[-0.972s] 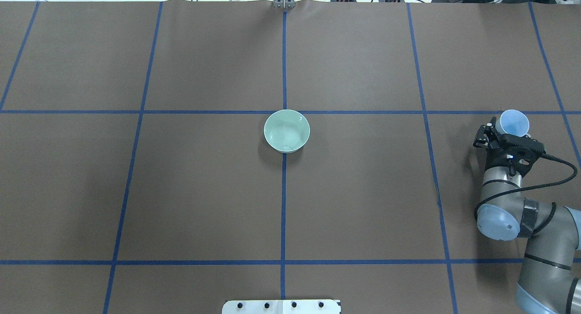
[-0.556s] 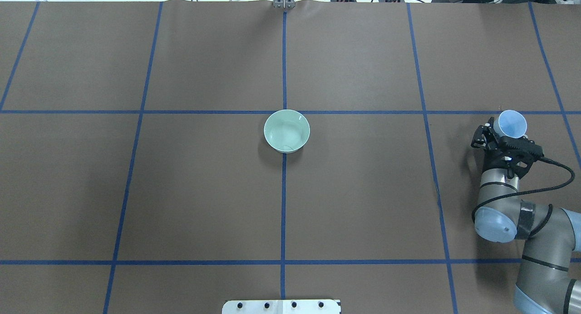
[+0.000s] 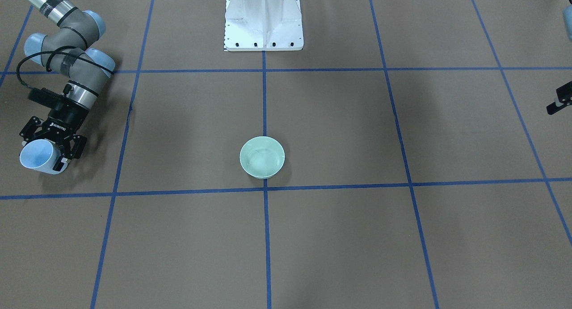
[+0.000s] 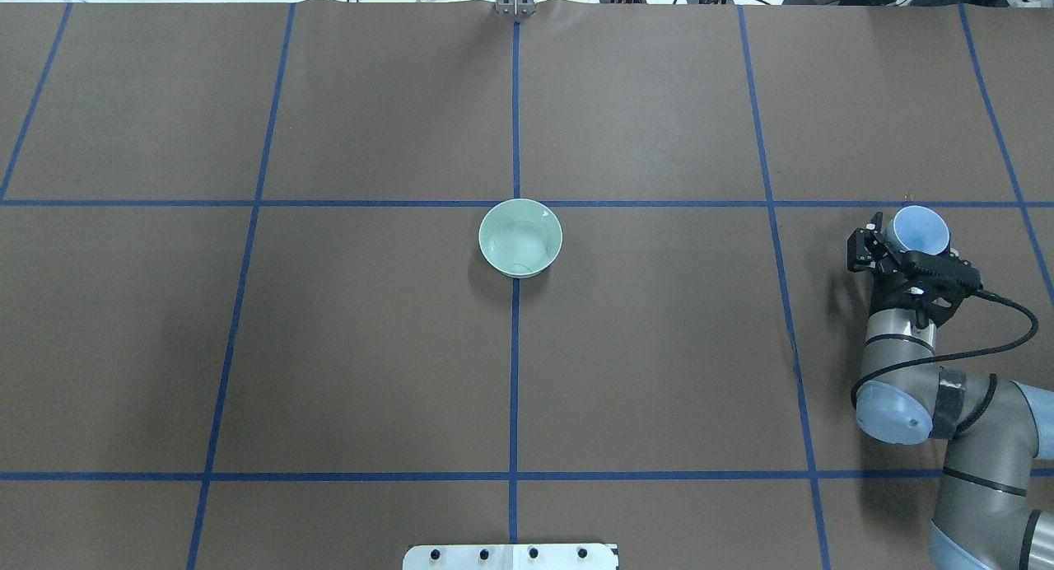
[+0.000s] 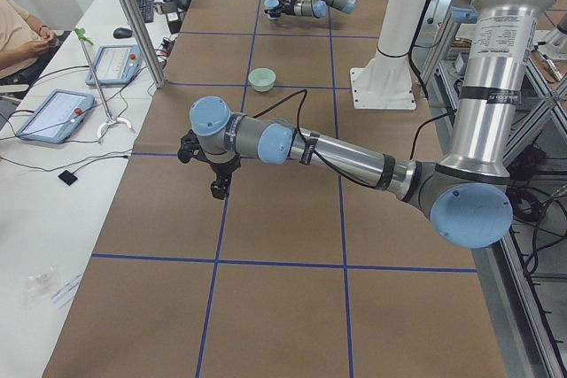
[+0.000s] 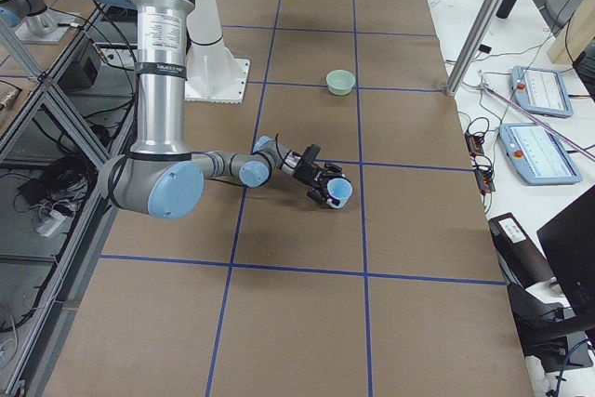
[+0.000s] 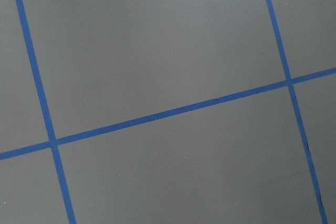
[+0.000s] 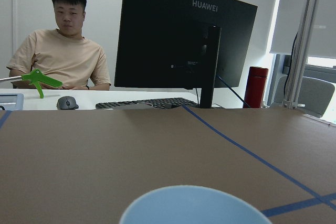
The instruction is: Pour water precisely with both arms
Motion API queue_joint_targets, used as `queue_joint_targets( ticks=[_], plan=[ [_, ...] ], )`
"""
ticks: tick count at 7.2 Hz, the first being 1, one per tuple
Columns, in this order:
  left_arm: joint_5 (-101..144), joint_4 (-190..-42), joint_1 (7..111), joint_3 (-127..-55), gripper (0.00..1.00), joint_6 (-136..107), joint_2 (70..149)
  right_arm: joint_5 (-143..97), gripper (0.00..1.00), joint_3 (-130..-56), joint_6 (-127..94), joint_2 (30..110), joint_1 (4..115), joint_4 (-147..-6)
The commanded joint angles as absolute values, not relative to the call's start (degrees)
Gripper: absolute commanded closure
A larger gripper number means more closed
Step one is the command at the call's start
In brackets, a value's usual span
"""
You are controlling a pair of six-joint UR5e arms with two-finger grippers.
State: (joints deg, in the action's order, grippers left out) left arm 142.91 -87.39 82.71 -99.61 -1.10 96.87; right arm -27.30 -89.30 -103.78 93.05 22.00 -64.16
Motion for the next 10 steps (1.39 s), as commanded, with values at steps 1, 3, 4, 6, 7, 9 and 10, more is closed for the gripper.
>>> queue_joint_targets(
  ticks=[1,3,4,6,7,9,10],
  plan=[
    [142.91,-87.36,82.71,-99.58,0.00,-1.14,96.94,-26.81,0.00,-89.47,-104.41,93.60,20.40,-64.07],
    [142.91,-87.36,82.71,-99.58,0.00,-1.14,96.94,-26.81,0.00,-89.82,-104.94,93.78,18.73,-63.99],
    [142.91,-87.45,82.71,-99.49,0.00,-1.14,96.94,-26.46,0.00,-89.91,-107.12,95.00,17.42,-63.98],
    [142.91,-87.45,82.71,-99.58,0.00,-1.14,96.94,-26.54,0.00,-94.28,-107.40,98.68,15.66,-63.98],
    [142.91,-87.45,82.71,-99.58,0.00,-1.14,96.94,-26.54,0.00,-95.00,-107.49,99.40,14.86,-63.98],
    [142.91,-87.45,82.71,-99.58,0.00,-1.14,96.94,-26.54,0.00,-95.53,-108.46,99.93,13.98,-63.98],
    [142.91,-87.45,82.71,-99.58,0.00,-1.14,97.03,-26.80,0.00,-99.45,-108.37,103.41,12.50,-63.98]
  ],
)
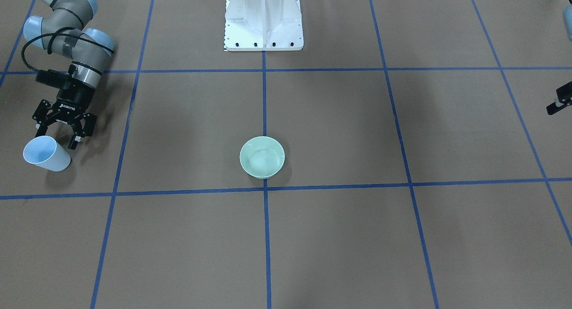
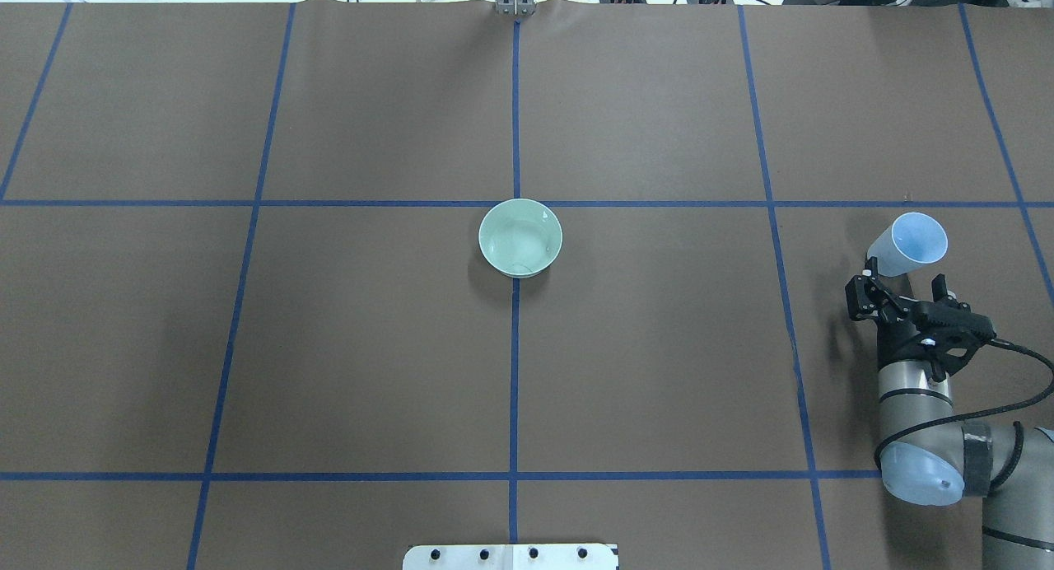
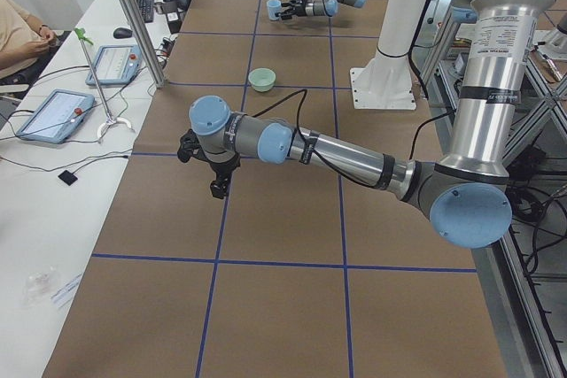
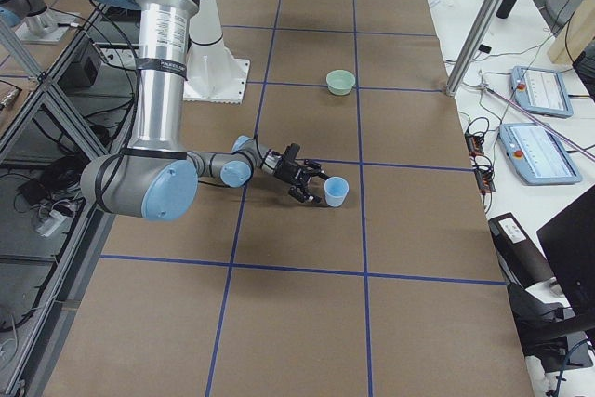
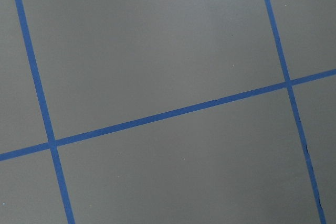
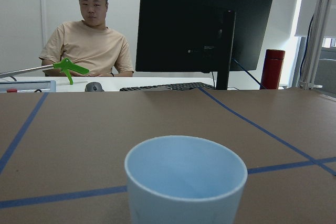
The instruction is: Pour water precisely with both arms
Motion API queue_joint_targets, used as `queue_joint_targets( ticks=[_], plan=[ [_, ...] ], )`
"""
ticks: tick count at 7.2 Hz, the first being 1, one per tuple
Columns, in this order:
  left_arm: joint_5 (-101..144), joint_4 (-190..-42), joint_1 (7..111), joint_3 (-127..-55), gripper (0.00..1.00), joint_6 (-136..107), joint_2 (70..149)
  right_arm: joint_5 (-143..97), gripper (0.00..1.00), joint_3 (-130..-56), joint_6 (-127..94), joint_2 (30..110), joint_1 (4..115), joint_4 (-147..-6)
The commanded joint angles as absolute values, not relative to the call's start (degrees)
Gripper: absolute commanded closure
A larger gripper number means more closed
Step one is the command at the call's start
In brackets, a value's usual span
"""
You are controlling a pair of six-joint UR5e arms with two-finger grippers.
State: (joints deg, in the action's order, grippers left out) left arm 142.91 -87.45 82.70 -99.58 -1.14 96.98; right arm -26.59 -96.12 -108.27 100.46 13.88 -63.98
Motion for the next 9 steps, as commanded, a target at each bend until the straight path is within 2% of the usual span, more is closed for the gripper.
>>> queue_joint_targets(
  ticks=[1,3,7,9],
  plan=[
    [142.91,-87.45,82.71,-99.58,0.00,-1.14,97.03,-26.98,0.00,-102.97,-108.46,106.41,11.09,-63.98],
    [142.91,-87.45,82.71,-99.58,0.00,-1.14,96.94,-27.59,0.00,-104.67,-108.20,107.57,10.63,-62.85],
    [142.74,-87.45,82.71,-99.67,0.00,-2.19,97.55,-37.93,0.00,-116.16,-97.77,108.72,11.86,-62.84],
    [142.47,-87.63,82.44,-100.54,0.00,-9.80,101.32,-48.19,0.00,-117.94,-89.25,107.93,18.33,-62.75]
  ],
)
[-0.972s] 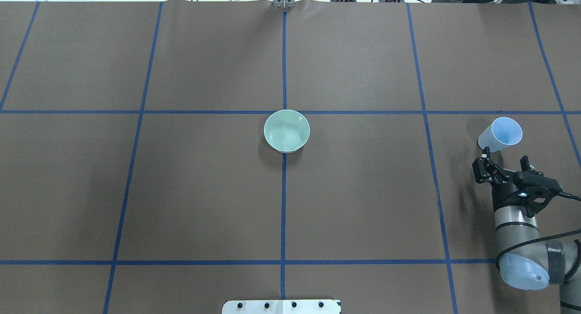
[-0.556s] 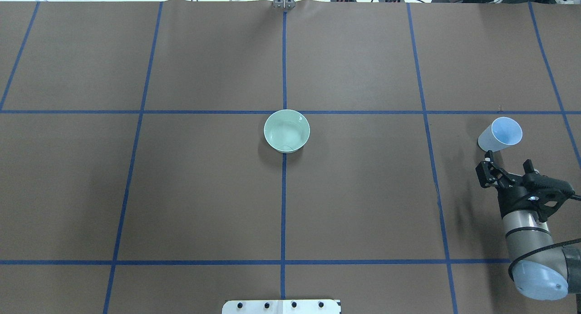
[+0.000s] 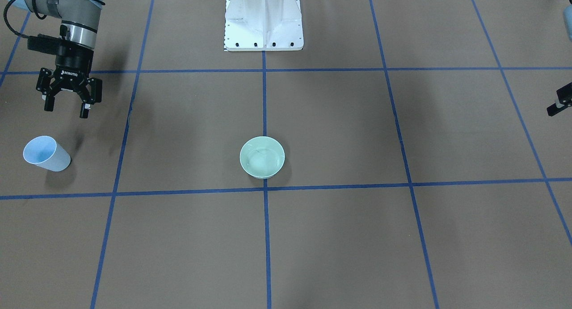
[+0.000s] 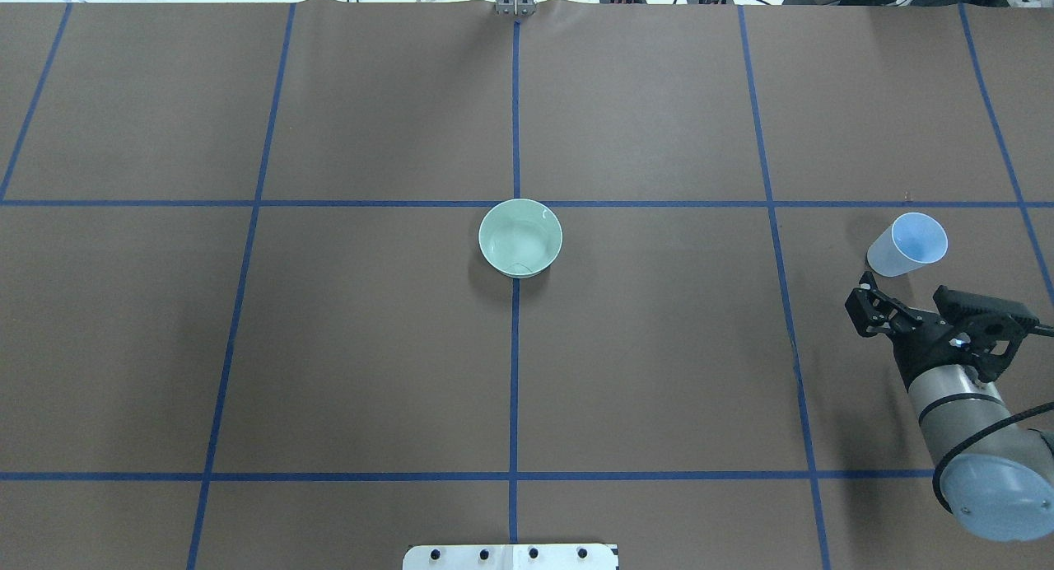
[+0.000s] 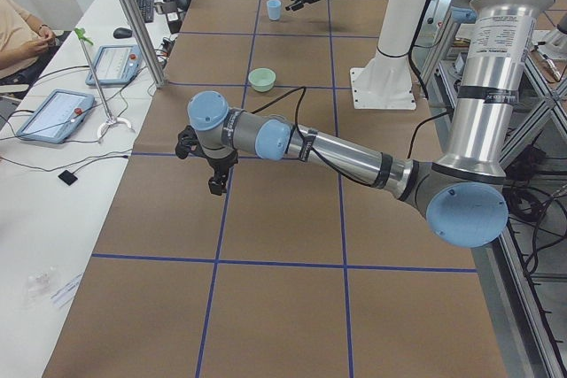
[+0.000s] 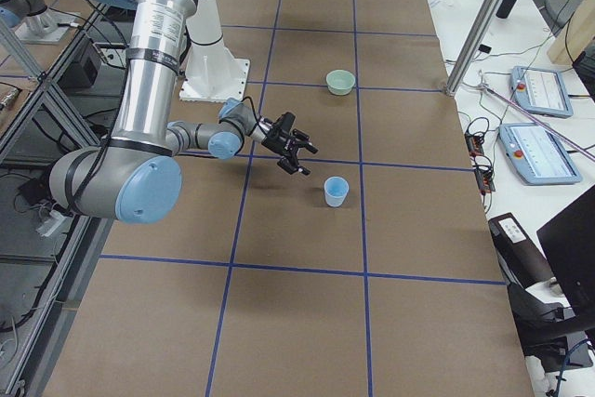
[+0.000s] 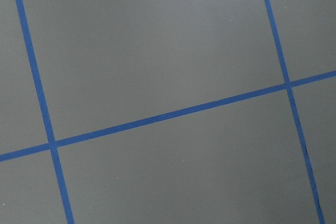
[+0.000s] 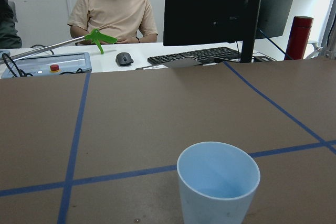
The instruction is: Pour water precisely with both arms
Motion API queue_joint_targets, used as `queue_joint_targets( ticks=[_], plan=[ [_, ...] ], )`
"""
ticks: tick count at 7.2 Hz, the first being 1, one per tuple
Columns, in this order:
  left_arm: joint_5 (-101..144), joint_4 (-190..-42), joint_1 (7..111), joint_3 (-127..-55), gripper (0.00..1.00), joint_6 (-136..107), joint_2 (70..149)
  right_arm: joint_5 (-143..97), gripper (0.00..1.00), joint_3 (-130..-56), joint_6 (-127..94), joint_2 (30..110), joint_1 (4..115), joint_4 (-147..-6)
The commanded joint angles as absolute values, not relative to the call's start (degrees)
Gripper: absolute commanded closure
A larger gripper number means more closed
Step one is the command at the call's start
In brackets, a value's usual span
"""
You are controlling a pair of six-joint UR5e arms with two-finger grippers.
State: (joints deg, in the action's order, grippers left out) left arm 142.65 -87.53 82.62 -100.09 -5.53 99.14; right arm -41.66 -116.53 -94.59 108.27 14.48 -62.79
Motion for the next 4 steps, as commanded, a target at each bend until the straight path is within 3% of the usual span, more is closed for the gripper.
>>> queue_joint_targets(
  ticks=[1,4],
  plan=[
    [142.38,-87.71,82.27,-100.63,0.00,-12.98,103.25,-54.26,0.00,-118.99,-83.29,107.49,22.46,-62.14],
    [140.55,-87.63,76.49,-100.81,0.00,-25.09,111.41,-81.71,0.00,-119.00,-62.84,106.27,41.92,-56.88]
  ],
)
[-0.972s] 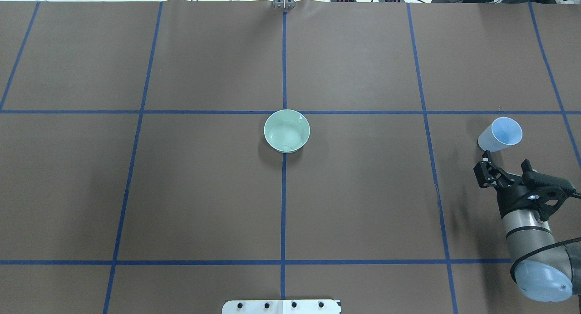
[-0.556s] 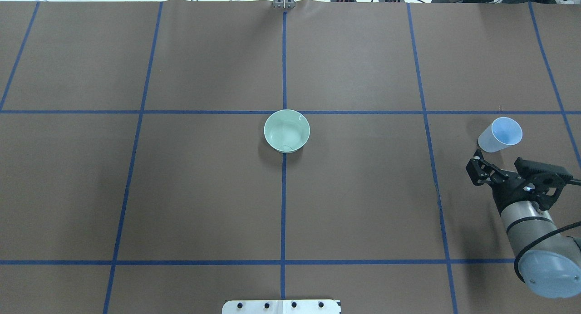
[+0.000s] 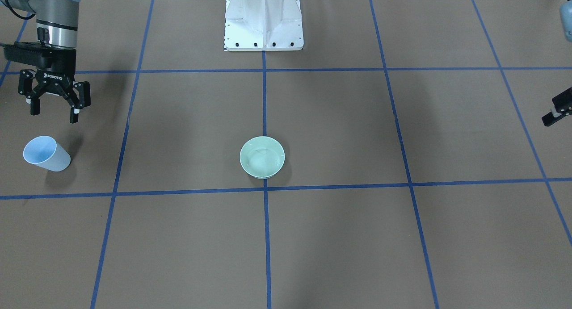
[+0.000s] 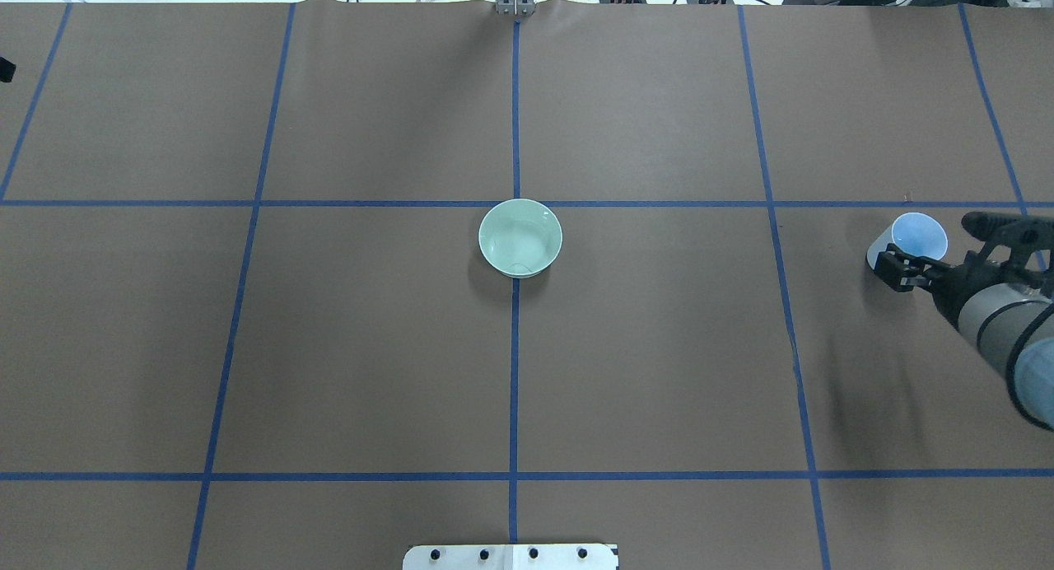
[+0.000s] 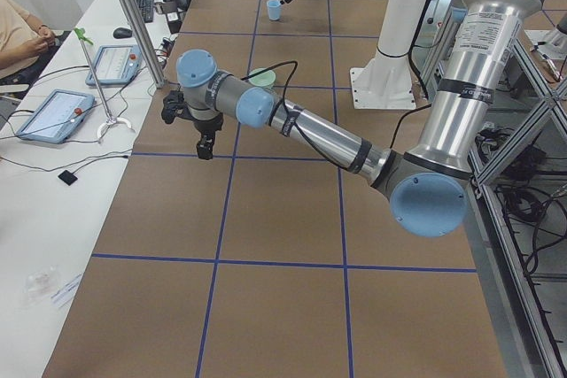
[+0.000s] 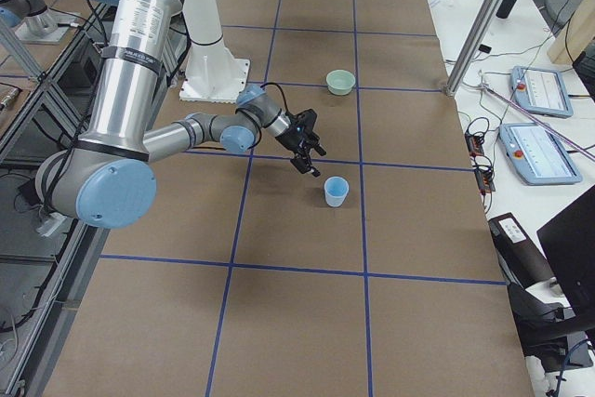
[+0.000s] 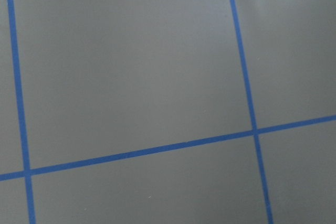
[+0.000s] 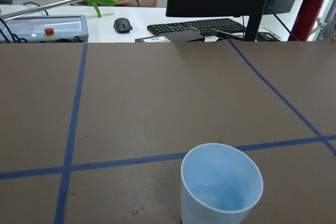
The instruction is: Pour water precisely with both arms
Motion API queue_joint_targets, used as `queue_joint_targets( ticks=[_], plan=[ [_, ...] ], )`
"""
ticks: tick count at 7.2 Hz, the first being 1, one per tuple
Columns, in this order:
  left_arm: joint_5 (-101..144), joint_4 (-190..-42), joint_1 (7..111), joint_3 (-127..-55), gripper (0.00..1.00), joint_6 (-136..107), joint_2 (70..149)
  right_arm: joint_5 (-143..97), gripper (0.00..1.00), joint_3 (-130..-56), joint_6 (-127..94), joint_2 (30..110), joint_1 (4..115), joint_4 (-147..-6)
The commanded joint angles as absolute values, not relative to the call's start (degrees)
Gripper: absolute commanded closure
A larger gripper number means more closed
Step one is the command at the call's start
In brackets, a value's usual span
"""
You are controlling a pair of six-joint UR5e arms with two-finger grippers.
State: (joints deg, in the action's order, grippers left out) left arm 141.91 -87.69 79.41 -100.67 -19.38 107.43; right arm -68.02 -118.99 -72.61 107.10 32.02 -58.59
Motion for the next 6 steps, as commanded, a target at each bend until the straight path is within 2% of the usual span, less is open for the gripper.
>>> queue_joint_targets(
  ticks=[1,3,4,6],
  plan=[
    [138.10,-87.71,72.90,-101.77,0.00,-29.14,112.75,-94.09,0.00,-117.70,-53.01,105.04,51.84,-56.95],
    [136.32,-87.45,67.53,-102.74,0.00,-39.15,118.45,-119.25,0.00,-107.72,-32.51,97.17,74.61,-60.88],
    [132.58,-87.36,63.24,-102.74,0.00,-42.42,121.78,-124.84,0.00,-104.27,-23.73,91.90,80.62,-68.83],
    [126.15,-86.84,52.87,-101.53,0.00,-49.43,126.98,-125.07,0.00,-102.84,-4.31,81.70,86.28,-92.17]
  ],
)
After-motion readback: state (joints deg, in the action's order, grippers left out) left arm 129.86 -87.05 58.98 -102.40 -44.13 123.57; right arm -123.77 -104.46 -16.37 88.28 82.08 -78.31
